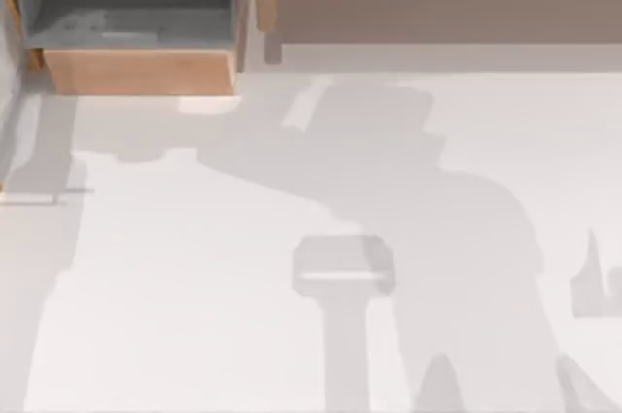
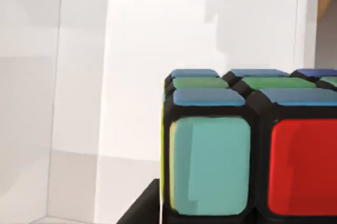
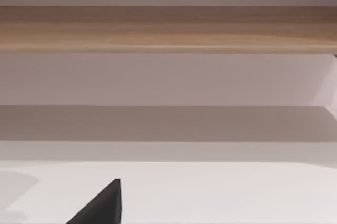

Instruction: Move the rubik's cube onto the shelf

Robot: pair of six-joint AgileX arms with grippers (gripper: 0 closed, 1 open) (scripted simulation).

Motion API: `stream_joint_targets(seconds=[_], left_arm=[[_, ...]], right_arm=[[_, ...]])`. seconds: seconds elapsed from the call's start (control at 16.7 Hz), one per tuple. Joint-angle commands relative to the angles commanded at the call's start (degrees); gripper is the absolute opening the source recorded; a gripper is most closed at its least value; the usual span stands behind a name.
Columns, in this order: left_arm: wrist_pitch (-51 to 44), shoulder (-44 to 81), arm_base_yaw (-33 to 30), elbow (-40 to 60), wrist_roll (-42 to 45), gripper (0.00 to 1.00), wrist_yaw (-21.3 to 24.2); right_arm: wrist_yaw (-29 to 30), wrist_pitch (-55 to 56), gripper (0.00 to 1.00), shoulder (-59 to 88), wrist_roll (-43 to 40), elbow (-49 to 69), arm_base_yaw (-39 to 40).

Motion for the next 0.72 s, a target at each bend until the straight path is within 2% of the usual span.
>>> stream_joint_targets(seconds=[0.36,0.72], left_arm=[[20.1,-5.8,-18.1,-22.8,0.4,0.00,-11.7],[49.6,-2.9,-37.0,-39.5,1.4,0.00,-21.6]], right_arm=[[0.0,0.0,1.00,0.0,0.0,0.0,0.0],[0.0,0.0,1.00,0.0,0.0,0.0,0.0]])
